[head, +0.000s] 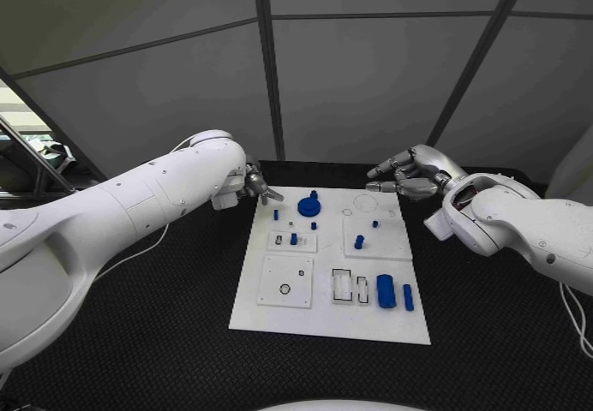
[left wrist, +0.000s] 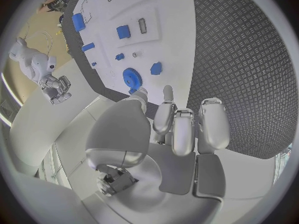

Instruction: Assemble the parts on the task board

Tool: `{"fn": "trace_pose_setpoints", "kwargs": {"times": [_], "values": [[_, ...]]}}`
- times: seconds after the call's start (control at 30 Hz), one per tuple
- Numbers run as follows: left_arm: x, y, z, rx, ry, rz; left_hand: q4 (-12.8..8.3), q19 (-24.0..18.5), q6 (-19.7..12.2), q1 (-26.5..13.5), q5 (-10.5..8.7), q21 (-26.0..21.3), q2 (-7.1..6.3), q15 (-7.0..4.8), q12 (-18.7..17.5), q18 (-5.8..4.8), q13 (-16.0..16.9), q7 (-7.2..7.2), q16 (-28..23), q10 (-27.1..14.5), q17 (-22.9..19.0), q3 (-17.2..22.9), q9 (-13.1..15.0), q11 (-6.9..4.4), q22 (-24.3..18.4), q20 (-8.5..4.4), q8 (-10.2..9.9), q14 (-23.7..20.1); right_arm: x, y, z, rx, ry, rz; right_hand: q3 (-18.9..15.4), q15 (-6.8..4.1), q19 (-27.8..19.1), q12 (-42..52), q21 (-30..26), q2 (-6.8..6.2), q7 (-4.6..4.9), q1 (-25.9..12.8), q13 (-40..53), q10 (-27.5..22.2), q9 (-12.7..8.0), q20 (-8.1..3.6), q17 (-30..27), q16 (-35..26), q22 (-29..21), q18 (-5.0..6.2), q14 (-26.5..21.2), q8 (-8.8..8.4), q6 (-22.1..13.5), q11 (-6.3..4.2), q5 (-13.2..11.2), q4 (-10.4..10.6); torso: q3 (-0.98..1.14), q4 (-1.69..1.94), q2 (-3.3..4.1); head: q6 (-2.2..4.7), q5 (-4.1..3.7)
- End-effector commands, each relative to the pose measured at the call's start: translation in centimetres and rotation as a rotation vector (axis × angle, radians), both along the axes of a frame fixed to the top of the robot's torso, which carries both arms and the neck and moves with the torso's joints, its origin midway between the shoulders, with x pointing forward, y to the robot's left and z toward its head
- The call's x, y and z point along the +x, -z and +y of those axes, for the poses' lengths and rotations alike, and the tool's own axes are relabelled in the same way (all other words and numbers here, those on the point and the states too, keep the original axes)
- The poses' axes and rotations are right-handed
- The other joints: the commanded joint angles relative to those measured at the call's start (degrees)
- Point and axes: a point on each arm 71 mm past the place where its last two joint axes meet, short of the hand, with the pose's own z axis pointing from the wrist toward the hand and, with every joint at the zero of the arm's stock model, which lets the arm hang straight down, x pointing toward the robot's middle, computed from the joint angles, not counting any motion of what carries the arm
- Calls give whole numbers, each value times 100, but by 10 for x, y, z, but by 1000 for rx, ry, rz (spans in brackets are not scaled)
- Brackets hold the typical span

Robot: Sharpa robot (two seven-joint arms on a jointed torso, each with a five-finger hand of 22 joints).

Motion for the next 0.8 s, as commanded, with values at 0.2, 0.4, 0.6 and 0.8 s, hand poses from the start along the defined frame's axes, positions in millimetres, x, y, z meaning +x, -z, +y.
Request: {"fn": "trace_pose_setpoints", "kwargs": {"times": [0.2,0.4,0.6,0.8], "values": [[-1,8,-9,2,79,47,-2,-17,37,-174,-24,-8,-12,-9,53,-298,891,-12,60,-1,1168,-132,32,-12,27,-23,51,485,0,-2,3,3,-9,-7,-13,-42,17,-27,-39,19,10,-49,180,-29,4,-29,-1,-24,283,90,259,-29,15,3,17,17,4,4,-11,-28,16],[-2,10,-10,3,91,65,-22,-21,44,-151,-22,-16,38,-15,56,-297,894,-22,76,-1,1182,-136,52,-19,22,-29,69,488,1,-1,3,3,-8,-7,-13,-42,17,-27,-39,19,10,-49,180,-29,4,-29,-1,-24,283,90,259,-29,15,3,17,17,6,6,-11,-39,16],[-3,13,-11,10,100,85,-104,-17,46,49,-13,-18,133,-23,59,-298,898,-33,91,-1,1197,-101,94,-30,31,-37,104,491,1,-1,3,3,-9,-6,-13,-42,17,-27,-39,19,10,-49,180,-29,4,-29,-1,-24,283,90,259,-29,15,3,17,17,7,2,-10,-37,8],[-4,15,-12,15,104,96,-159,-14,56,178,-6,-20,207,-24,72,-299,904,-39,104,4,1208,-81,131,-34,38,-40,137,494,1,-1,4,3,-10,-6,-13,-42,17,-27,-39,19,10,-49,180,-29,4,-29,-1,-24,283,90,259,-29,15,3,17,17,8,4,-13,-45,7]]}}
